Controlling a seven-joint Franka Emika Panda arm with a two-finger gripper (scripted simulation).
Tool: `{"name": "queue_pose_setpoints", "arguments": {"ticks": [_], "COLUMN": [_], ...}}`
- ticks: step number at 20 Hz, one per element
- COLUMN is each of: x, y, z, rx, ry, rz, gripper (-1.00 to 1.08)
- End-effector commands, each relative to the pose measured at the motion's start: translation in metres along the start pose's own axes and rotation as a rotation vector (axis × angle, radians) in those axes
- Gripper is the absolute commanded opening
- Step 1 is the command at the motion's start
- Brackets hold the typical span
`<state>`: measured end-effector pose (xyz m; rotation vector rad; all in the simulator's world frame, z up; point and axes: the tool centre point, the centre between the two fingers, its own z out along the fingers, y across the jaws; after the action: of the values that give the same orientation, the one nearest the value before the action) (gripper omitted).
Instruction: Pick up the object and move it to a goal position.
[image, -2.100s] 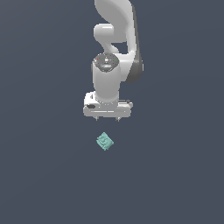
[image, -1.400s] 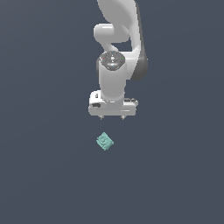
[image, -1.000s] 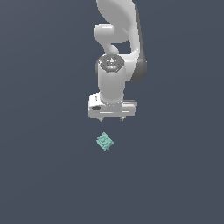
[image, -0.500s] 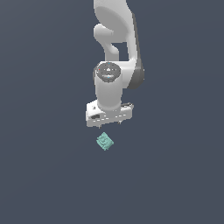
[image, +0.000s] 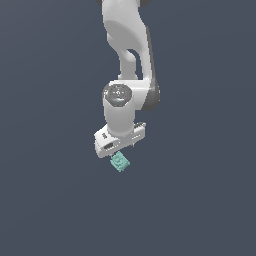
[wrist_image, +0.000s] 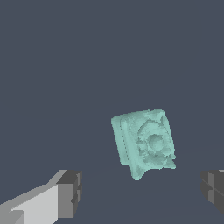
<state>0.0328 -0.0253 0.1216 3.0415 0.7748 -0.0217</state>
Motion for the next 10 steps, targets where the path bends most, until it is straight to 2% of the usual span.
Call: {"name": "queue_pose_setpoints", "arguments": {"ticks": [1,10], "x": [0.003,0.009], "y": [0.005,0.017], "z": [0.006,0.019], "rx": [-0.001,-0.002], "ry": [0.003,0.012], "rz": [-0.060,-0.195], "gripper": [1.00,1.00]}}
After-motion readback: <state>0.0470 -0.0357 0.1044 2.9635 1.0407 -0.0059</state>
